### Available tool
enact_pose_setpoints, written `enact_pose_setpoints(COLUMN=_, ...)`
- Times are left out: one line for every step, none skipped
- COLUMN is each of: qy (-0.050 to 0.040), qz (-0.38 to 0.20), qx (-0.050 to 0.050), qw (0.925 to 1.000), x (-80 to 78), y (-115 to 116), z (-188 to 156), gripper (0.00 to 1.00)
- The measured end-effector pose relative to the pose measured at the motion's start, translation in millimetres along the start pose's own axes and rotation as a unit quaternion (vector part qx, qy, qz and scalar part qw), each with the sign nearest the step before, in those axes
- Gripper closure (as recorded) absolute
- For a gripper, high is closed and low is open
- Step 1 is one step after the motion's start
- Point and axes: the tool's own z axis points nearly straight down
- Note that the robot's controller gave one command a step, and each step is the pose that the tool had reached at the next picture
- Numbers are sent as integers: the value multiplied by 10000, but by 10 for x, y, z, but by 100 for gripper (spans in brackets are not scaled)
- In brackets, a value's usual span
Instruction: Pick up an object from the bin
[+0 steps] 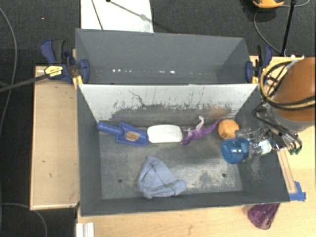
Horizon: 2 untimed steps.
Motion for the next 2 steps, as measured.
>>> enact_pose_setpoints(qy=-51, qz=178, qx=29, qw=9998, x=-114, y=-6, z=329, gripper=100)
enact_pose_setpoints(qy=59, qz=119, qx=-31, qw=9999, x=-56, y=14, z=172, gripper=100)
